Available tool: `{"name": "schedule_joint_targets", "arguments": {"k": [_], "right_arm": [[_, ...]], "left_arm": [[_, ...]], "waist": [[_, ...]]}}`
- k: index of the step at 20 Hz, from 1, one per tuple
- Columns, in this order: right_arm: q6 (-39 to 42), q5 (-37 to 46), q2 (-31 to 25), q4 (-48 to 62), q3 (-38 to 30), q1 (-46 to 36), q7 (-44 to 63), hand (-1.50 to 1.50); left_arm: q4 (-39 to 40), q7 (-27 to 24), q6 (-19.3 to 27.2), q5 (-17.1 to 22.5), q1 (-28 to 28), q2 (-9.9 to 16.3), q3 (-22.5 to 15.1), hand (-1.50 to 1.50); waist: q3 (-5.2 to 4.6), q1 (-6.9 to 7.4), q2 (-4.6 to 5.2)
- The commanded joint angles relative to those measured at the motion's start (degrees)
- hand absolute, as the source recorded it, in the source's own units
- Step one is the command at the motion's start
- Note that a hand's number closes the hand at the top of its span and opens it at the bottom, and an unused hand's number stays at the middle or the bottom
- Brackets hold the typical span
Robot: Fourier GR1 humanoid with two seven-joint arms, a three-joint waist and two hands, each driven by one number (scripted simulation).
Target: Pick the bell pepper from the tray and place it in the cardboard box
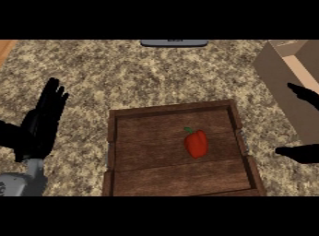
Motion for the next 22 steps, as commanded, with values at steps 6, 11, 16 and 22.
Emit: {"name": "schedule_joint_targets", "arguments": {"k": [6, 11, 16, 22], "right_arm": [[15.5, -9.1, -4.4, -15.4, 3.0, -6.5, 27.5, -1.50], [12.2, -5.0, 6.0, -20.1, 6.8, -8.4, 33.8, -1.50], [11.1, 1.0, 12.3, -20.7, 13.4, -12.1, 42.2, -1.50], [16.5, 2.4, 17.4, -12.9, 10.2, -16.7, 45.2, -1.50]], "left_arm": [[-2.6, 1.3, 1.6, -1.8, 0.4, -2.1, -0.7, 0.00], [-2.5, 3.0, -0.2, -2.4, 0.4, -2.4, 0.4, 0.00], [-1.9, 4.6, 0.0, -3.2, -2.3, -3.7, 0.7, 0.00], [-4.1, 3.6, -2.7, -3.9, 1.2, -3.3, 3.4, 0.00]], "waist": [[0.13, 0.16, 0.22], [0.19, 0.23, 0.28], [0.18, 0.22, 0.29], [0.19, 0.45, 0.33]]}}
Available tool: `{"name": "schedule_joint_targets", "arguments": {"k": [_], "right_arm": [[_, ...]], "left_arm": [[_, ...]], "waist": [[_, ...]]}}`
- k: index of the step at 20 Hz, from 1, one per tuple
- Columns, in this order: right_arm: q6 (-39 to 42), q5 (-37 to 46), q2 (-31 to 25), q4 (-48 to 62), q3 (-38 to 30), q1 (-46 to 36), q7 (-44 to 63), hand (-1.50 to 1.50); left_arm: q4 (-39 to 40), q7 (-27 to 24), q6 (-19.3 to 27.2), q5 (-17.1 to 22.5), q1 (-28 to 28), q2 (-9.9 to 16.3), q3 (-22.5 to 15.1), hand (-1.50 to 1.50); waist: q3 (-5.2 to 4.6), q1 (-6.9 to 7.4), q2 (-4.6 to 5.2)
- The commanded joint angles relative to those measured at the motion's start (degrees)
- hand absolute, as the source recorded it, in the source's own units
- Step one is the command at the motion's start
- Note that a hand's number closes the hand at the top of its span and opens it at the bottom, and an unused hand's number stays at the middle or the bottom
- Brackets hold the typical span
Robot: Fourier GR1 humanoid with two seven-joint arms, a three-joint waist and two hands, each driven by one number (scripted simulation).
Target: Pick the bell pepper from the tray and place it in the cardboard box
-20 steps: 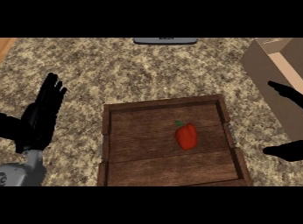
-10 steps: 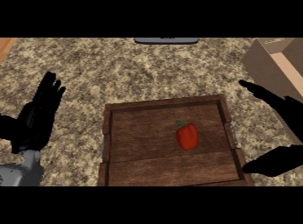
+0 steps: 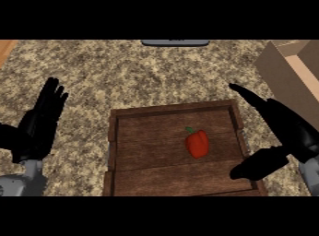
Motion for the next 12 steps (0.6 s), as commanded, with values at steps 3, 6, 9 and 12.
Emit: {"name": "schedule_joint_targets", "arguments": {"k": [3, 6, 9, 12], "right_arm": [[2.5, 3.7, 5.5, 6.5, -0.7, 2.0, -5.9, -1.50], [2.8, 6.4, 9.0, 2.0, -0.6, 2.0, 0.3, -1.50], [0.2, 12.2, 12.9, 4.2, 2.3, 2.3, -0.6, -1.50], [3.5, 12.7, 13.1, 2.1, 0.3, 2.1, 1.7, -1.50]], "left_arm": [[-1.0, 1.5, 0.6, -2.6, 0.0, -2.2, -0.1, 0.00], [-1.7, 4.7, -1.9, -1.1, -0.8, -0.9, 2.7, 0.00], [1.9, 1.6, -0.4, -4.5, -2.9, -4.1, 0.6, 0.00], [2.1, -2.4, -4.7, -2.4, 0.8, -3.2, 4.0, 0.00]], "waist": [[0.04, -0.05, 0.04], [0.02, -0.16, -0.02], [0.02, -0.26, 0.02], [0.01, -0.22, -0.01]]}}
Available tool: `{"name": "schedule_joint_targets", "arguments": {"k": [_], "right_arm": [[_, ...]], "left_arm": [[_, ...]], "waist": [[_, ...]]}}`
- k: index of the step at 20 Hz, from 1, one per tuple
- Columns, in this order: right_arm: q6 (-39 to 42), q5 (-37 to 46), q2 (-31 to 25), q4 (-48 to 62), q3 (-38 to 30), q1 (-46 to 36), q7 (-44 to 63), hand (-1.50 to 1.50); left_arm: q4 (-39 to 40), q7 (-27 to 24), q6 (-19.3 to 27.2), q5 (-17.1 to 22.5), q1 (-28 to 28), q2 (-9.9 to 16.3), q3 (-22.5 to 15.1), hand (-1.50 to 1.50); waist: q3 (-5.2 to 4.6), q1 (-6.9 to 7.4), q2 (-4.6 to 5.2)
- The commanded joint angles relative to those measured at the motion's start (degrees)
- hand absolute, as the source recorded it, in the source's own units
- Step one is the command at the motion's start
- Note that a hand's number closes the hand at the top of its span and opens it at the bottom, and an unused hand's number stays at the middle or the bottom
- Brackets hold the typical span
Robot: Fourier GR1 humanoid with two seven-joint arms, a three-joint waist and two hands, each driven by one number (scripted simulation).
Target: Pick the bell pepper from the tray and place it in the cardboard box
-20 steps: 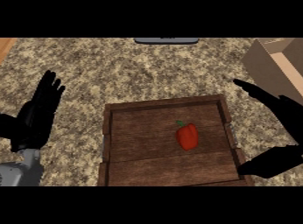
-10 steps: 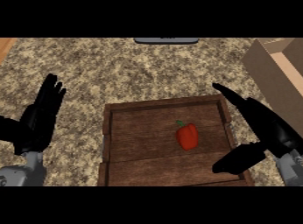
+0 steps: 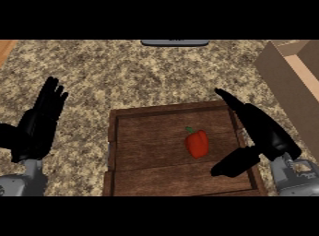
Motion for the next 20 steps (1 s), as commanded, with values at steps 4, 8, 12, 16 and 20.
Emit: {"name": "schedule_joint_targets", "arguments": {"k": [4, 8, 12, 16, 20], "right_arm": [[-0.1, 6.7, 5.4, 0.9, 0.2, 3.8, -3.6, -1.50], [2.1, 7.0, 7.4, 5.3, -0.7, 0.9, -3.9, -1.50], [3.8, 8.0, 6.9, 3.1, -2.9, 5.4, -6.5, -1.50], [2.5, 13.8, 9.2, 5.6, -0.6, 4.5, -6.1, -1.50], [2.5, 16.2, 12.6, 8.6, -0.9, 2.0, -5.3, -1.50]], "left_arm": [[-0.3, 1.3, 0.1, -2.5, -0.1, -2.6, 0.4, 0.00], [-7.5, 4.8, 0.9, -4.1, 2.2, -3.2, -1.3, 0.00], [-5.1, 4.2, 0.7, -4.9, 2.2, -4.5, 0.0, 0.00], [1.4, -0.1, -3.0, -3.3, -0.1, -4.9, 1.8, 0.00], [1.9, 0.9, -3.3, -3.8, -1.8, -4.2, 3.9, 0.00]], "waist": [[0.00, -0.09, -0.01], [0.00, 0.14, -0.04], [0.00, -0.05, -0.04], [-0.01, -0.12, 0.00], [-0.01, -0.10, 0.01]]}}
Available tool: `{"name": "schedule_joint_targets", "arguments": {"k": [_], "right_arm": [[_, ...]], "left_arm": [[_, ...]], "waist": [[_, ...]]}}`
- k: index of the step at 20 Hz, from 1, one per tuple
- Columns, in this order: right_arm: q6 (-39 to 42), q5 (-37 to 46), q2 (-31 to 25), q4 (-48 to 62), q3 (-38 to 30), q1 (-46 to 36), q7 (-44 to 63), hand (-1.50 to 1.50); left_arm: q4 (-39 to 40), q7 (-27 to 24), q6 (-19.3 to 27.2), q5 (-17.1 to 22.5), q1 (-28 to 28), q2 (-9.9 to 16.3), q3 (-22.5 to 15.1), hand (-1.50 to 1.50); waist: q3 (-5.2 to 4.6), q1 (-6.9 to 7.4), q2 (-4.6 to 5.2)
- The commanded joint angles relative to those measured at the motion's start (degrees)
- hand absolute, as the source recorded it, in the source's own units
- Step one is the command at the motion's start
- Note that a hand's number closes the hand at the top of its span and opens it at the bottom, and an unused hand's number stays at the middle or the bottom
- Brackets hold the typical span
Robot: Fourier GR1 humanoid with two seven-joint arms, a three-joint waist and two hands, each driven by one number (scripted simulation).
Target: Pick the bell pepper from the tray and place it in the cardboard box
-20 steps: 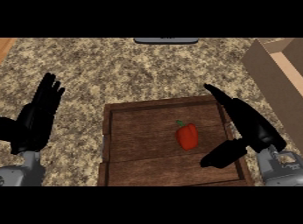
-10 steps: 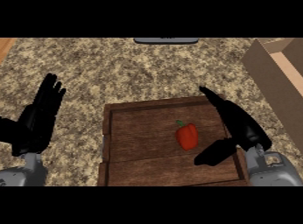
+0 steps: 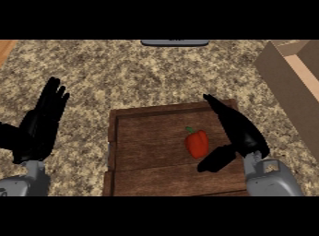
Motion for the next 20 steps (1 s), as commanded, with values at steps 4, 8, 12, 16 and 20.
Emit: {"name": "schedule_joint_targets", "arguments": {"k": [4, 8, 12, 16, 20], "right_arm": [[-0.2, 3.6, 1.4, 6.2, -1.4, 0.2, -5.6, -1.50], [-2.8, 5.6, 2.7, 6.9, 0.9, 5.0, -9.7, -1.50], [0.7, 5.3, 3.2, 8.2, -2.8, 1.4, -9.6, -1.50], [2.2, 5.4, 4.3, 8.2, -3.4, 1.2, -7.4, -1.50], [1.2, 7.4, 5.0, 10.0, -3.4, 2.0, -10.0, -1.50]], "left_arm": [[-2.3, -1.8, -3.2, 0.3, 4.8, -0.4, 1.2, 0.00], [4.3, -1.7, -2.7, 0.0, -2.6, 0.3, 3.6, 0.00], [1.7, -0.6, -2.8, -1.4, -0.5, -1.1, 2.4, 0.00], [0.7, -2.8, -4.4, -0.3, 2.6, -1.9, 2.8, 0.00], [-3.8, 2.2, -3.4, -1.9, 1.9, -1.4, 2.5, 0.00]], "waist": [[-0.01, 0.09, 0.01], [-0.01, -0.17, 0.04], [0.00, -0.02, 0.01], [-0.01, 0.00, -0.01], [0.00, 0.02, -0.01]]}}
